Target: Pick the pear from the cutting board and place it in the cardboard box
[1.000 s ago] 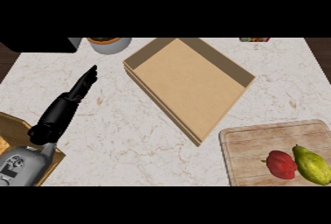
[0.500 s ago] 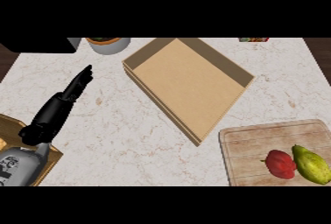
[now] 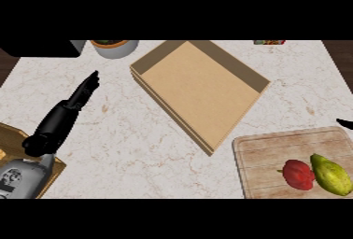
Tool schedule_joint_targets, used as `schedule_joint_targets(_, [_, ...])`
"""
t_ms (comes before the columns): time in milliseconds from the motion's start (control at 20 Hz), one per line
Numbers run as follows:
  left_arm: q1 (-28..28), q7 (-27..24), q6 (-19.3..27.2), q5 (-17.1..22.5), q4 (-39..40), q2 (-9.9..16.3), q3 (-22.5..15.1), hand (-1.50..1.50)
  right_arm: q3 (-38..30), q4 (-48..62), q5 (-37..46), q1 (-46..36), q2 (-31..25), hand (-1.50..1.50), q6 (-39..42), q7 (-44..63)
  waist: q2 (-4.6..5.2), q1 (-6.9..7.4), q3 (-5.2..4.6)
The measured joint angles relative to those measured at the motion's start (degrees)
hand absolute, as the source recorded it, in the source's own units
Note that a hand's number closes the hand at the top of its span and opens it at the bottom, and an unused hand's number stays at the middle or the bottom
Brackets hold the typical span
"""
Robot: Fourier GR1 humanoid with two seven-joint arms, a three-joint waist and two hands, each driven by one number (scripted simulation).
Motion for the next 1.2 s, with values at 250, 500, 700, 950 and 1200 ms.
schedule_joint_targets(250, [-0.48,0.15,-0.86,-1.30,0.64,-1.23,0.98,0.00,1.70,2.82,2.81,-1.85,2.36,-1.50,-1.02,-0.71,0.01,-0.08,-0.01])
schedule_joint_targets(500, [-0.53,0.62,-1.84,-1.84,0.73,-2.08,1.88,0.00,2.63,3.81,2.92,-3.26,4.56,-1.50,-1.15,-0.84,-0.01,-0.16,-0.01])
schedule_joint_targets(700, [-0.17,1.94,-1.88,-2.89,-0.49,-2.69,2.33,0.00,3.67,2.92,3.33,-2.74,5.53,-1.50,-1.26,-0.39,-0.08,-0.30,-0.03])
schedule_joint_targets(950, [1.03,1.12,-3.72,-3.74,-0.58,-3.25,4.09,0.00,3.97,4.18,6.02,-2.23,6.85,-1.50,-2.50,-0.72,-0.09,-0.39,-0.04])
schedule_joint_targets(1200, [0.61,2.64,-4.17,-5.05,-1.45,-4.87,4.94,0.00,4.11,6.58,8.27,-2.67,8.24,-1.50,-2.85,-1.61,-0.08,-0.39,-0.04])
